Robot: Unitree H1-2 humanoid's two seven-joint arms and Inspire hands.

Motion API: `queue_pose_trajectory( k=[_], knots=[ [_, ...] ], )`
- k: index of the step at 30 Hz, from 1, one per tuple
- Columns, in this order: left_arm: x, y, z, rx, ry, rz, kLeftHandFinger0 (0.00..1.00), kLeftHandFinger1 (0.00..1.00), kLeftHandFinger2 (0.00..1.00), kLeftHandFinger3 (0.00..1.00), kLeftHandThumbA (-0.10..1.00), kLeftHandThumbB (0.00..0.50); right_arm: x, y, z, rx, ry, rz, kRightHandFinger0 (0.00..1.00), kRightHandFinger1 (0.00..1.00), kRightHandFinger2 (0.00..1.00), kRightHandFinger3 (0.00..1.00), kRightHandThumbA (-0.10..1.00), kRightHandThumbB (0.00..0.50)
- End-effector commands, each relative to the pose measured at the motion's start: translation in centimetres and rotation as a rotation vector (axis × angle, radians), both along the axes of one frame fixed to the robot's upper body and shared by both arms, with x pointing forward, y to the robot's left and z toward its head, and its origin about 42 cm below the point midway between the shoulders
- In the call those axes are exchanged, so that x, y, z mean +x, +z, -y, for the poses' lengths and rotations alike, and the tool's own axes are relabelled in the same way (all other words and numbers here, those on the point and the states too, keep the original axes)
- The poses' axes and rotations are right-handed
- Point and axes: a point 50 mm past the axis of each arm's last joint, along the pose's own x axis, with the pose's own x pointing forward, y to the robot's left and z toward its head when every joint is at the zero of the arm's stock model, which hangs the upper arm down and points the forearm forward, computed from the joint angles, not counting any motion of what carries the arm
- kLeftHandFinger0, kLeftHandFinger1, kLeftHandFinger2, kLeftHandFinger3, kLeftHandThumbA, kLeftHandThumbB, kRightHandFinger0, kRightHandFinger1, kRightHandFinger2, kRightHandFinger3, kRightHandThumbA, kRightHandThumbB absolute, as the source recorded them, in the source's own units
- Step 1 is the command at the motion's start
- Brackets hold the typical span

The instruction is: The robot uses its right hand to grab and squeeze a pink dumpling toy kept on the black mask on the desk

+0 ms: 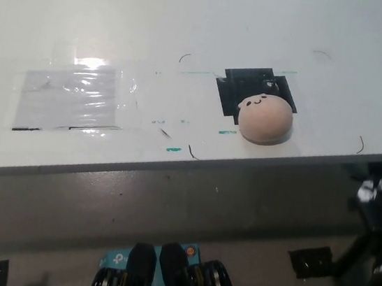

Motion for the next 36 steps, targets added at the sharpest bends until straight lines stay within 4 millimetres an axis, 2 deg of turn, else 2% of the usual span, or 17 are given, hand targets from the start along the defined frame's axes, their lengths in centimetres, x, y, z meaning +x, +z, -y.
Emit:
queue_pose_trajectory(
  k=[1,4,5,6,9,10,11,12,13,14,15,18,19,20,26,31,36],
  knots=[
    [0.6,1.3,-0.8,0.011,-0.019,0.063,0.0,0.0,0.09,0.1,0.95,0.5,2.0,4.9,-0.3,-0.059,0.036,0.13,0.18,0.23,0.43,0.9,-0.04,0.111],
    [0.6,1.4,-0.8,0.007,-0.02,0.063,0.0,0.0,0.08,0.09,0.94,0.5,4.2,8.8,-0.7,-0.098,0.066,0.213,0.14,0.21,0.43,0.9,-0.03,0.099],
    [0.6,1.4,-0.8,0.009,-0.02,0.063,0.0,0.0,0.08,0.09,0.95,0.5,4.6,9.7,-0.8,-0.097,0.097,0.22,0.19,0.27,0.49,0.93,-0.03,0.09],
    [0.6,1.4,-0.7,0.006,-0.016,0.061,0.0,0.0,0.08,0.08,0.94,0.5,5.0,10.5,-0.9,-0.11,0.105,0.228,0.2,0.28,0.51,0.94,0.0,0.107],
    [0.6,1.4,-0.8,0.006,-0.019,0.064,0.0,0.0,0.1,0.1,0.94,0.5,6.4,13.0,-1.6,-0.224,0.181,0.266,0.26,0.4,0.62,1.0,0.16,0.16],
    [0.6,1.5,-0.9,0.009,-0.02,0.065,0.0,0.0,0.09,0.1,0.95,0.5,6.7,13.7,-2.0,-0.257,0.219,0.258,0.38,0.55,0.78,1.0,0.24,0.22],
    [0.6,1.5,-0.9,0.011,-0.021,0.066,0.0,0.0,0.09,0.1,0.95,0.5,6.9,14.4,-2.5,-0.289,0.26,0.24,0.46,0.62,0.84,1.0,0.27,0.24],
    [0.7,1.5,-0.9,0.014,-0.019,0.066,0.0,0.0,0.08,0.1,0.95,0.5,7.1,14.8,-2.9,-0.352,0.3,0.237,0.58,0.75,0.96,1.0,0.33,0.253],
    [0.8,1.6,-0.9,0.02,-0.022,0.068,0.0,0.0,0.08,0.1,0.96,0.5,7.3,15.2,-3.2,-0.431,0.327,0.205,0.89,1.0,1.0,1.0,0.46,0.292],
    [0.8,1.6,-0.9,0.02,-0.022,0.068,0.0,0.0,0.08,0.1,0.96,0.5,7.6,15.4,-3.6,-0.488,0.359,0.189,1.0,1.0,1.0,1.0,0.52,0.341],
    [0.8,1.7,-0.9,0.021,-0.023,0.071,0.0,0.0,0.08,0.1,0.95,0.5,7.8,15.6,-4.1,-0.541,0.395,0.188,1.0,1.0,1.0,1.0,0.54,0.354],
    [0.9,1.9,-1.0,0.036,-0.032,0.068,0.0,0.01,0.11,0.11,0.97,0.5,8.6,15.9,-5.3,-0.7,0.465,0.161,1.0,1.0,1.0,1.0,0.71,0.492],
    [1.0,1.9,-1.0,0.036,-0.033,0.067,0.0,0.01,0.11,0.12,0.97,0.5,8.7,15.9,-5.5,-0.722,0.484,0.151,1.0,1.0,1.0,1.0,0.72,0.492],
    [1.0,2.0,-0.9,0.034,-0.028,0.068,0.0,0.0,0.1,0.12,0.97,0.5,9.0,15.8,-5.9,-0.764,0.505,0.122,1.0,1.0,1.0,1.0,0.79,0.5],
    [1.2,2.1,-0.8,0.035,-0.029,0.071,0.0,0.0,0.08,0.08,0.98,0.5,10.2,14.6,-8.3,-0.864,0.502,0.095,1.0,1.0,1.0,1.0,0.89,0.5],
    [1.4,2.3,-0.9,0.042,-0.044,0.08,0.0,0.0,0.11,0.13,0.99,0.5,11.4,13.2,-10.3,-0.884,0.484,0.079,1.0,1.0,1.0,1.0,0.94,0.5],
    [1.6,2.5,-0.9,0.033,-0.045,0.087,0.0,0.0,0.1,0.12,0.99,0.5,13.4,11.0,-10.7,-0.917,0.471,0.031,1.0,1.0,1.0,1.0,0.95,0.5]
  ],
)
